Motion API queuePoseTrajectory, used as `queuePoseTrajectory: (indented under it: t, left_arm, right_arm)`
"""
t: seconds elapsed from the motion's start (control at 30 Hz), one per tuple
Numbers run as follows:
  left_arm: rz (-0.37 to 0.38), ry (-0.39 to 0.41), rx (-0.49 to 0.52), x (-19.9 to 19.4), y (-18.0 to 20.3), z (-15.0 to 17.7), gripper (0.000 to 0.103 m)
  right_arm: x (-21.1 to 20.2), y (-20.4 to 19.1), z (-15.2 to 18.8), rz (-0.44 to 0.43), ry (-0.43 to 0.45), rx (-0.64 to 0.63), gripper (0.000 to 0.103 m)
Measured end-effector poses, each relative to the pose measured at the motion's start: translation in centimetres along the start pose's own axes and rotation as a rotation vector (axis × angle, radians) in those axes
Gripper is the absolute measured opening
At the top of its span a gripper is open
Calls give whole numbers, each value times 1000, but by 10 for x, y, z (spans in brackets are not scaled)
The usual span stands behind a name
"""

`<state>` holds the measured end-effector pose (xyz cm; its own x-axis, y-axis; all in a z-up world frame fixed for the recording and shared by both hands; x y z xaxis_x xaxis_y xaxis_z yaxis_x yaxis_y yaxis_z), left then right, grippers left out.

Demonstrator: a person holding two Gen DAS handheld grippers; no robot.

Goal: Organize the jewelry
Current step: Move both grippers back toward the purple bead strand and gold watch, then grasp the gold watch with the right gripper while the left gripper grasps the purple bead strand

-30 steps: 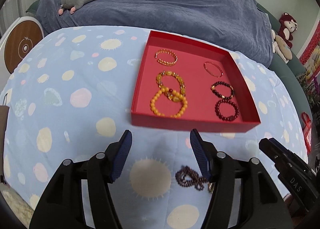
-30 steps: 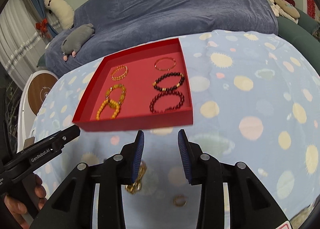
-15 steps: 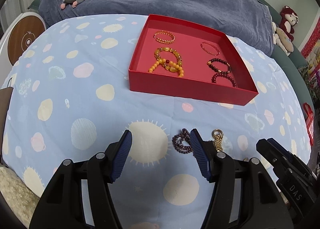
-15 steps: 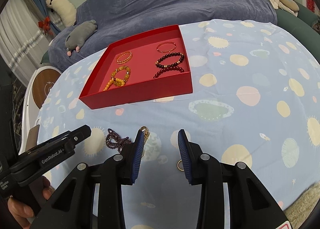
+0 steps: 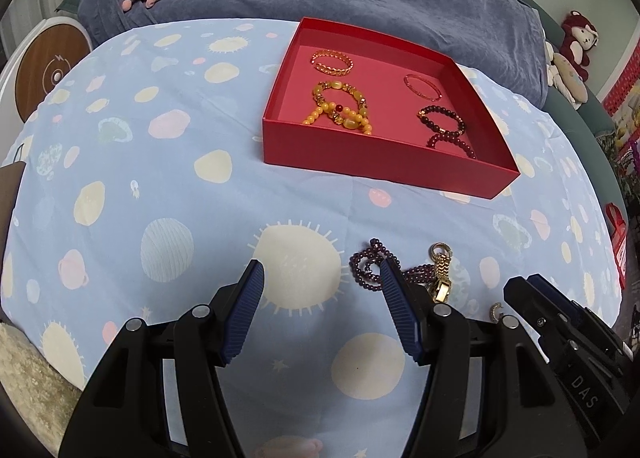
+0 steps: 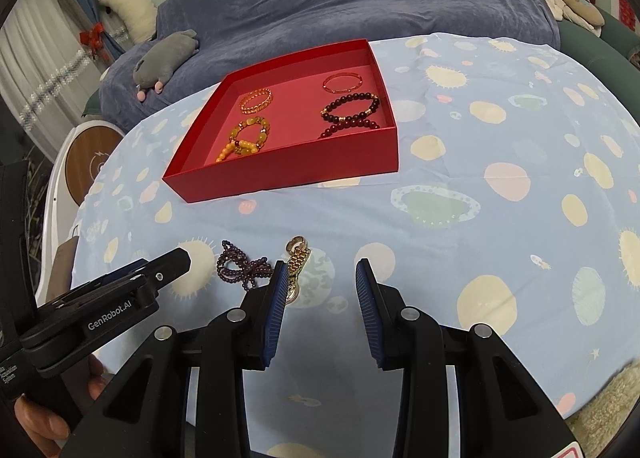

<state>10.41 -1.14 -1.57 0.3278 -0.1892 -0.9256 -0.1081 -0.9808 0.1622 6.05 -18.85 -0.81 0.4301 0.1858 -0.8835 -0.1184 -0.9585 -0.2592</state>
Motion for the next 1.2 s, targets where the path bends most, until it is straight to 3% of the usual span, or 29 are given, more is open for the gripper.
queuePoseTrajectory:
  t: [0.93, 1.03, 1.13, 1.2]
  left_arm:
    - [13, -27, -57, 11, -20, 12, 57]
    - [16, -29, -54, 12, -20, 12, 57]
    - [24, -33, -53, 12, -20, 11, 57]
    - [31, -38, -52, 14, -19, 11, 57]
  right_arm:
    - [38, -34, 8, -3, -92, -100, 35]
    - [46, -36, 6, 0, -103, -102, 31]
    - [51, -36, 6, 7, -115, -109, 15]
    - [50, -34, 6, 3, -115, -110, 13]
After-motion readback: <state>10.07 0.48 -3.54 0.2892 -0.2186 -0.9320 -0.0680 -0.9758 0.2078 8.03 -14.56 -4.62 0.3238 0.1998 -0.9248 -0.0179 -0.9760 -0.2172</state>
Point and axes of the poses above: each gripper's, at about its wrist camera, not at the fingertips, and x roughly the way its jaws point, y to its right, z to its underside, the point moved 4 cm from there along x, roughly the way its jaws point, and after that the axes turned 10 degrees about -y, right-handed, at the moved point
